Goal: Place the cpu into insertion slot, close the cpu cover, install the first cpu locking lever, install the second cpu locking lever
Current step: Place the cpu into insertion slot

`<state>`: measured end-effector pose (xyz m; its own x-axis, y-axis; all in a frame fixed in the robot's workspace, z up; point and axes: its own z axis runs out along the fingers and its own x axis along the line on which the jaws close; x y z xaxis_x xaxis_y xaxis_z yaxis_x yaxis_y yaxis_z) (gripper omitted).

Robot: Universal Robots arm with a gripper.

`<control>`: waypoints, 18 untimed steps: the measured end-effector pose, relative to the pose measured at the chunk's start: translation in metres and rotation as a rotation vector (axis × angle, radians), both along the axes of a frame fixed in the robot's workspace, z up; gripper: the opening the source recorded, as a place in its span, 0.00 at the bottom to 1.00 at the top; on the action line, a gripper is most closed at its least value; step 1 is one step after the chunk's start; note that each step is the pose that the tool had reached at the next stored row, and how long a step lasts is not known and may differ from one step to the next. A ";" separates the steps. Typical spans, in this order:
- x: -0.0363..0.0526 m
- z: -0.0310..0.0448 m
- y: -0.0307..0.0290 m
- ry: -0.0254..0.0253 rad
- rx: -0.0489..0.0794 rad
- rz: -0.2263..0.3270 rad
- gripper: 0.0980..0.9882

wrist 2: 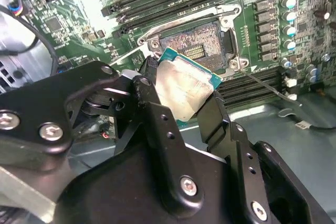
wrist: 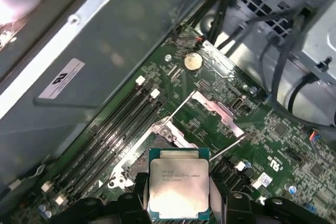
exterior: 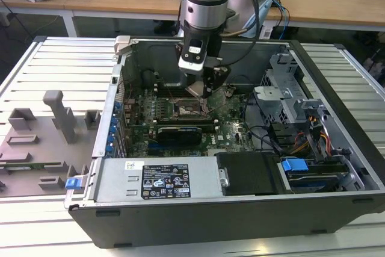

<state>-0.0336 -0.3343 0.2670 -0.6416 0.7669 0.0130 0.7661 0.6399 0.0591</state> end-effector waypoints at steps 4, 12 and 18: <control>0.0000 -0.0002 0.0000 0.0000 -0.002 -0.066 0.50; 0.0000 -0.0006 0.0000 0.0000 -0.006 -0.183 0.50; 0.0000 -0.0009 0.0000 0.0000 -0.010 -0.289 0.50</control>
<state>-0.0336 -0.3343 0.2661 -0.3962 0.9181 0.0045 0.9169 0.3954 0.0539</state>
